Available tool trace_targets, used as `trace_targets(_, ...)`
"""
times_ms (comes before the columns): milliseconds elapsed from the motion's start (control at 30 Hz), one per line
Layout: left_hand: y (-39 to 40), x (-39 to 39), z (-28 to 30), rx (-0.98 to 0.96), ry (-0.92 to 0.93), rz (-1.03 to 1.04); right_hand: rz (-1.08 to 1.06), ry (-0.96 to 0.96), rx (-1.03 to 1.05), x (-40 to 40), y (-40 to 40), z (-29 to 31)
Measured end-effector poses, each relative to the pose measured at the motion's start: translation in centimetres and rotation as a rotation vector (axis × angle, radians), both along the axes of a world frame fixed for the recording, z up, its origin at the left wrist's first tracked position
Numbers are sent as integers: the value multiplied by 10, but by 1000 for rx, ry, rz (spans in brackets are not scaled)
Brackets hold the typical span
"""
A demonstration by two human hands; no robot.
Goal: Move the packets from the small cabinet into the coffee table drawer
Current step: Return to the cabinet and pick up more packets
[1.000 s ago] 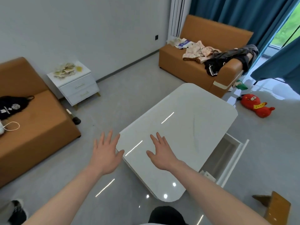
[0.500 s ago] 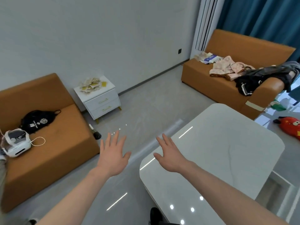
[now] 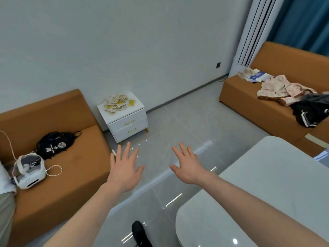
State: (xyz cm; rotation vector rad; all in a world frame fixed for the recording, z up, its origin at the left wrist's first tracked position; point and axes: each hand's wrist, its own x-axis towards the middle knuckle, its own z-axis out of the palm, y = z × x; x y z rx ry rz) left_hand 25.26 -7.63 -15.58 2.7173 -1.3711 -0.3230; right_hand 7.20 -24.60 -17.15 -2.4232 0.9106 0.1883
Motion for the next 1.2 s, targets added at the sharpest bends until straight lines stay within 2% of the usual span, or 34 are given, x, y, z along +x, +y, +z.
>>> trace_targets(300,-55,170,-2,34,12,-72,-89,-33,2,153,-43,0)
trace_targets(567,-117,265,-1,12,16,-141,-152,-21,24,241,-93,0)
trace_targets(900,-212,405,-29,75,33,-20,-50,-13,75,390,-207,-21)
trace_targets(1200,-293,516,-44,102,143,184,91,66,69,519,-331,-19)
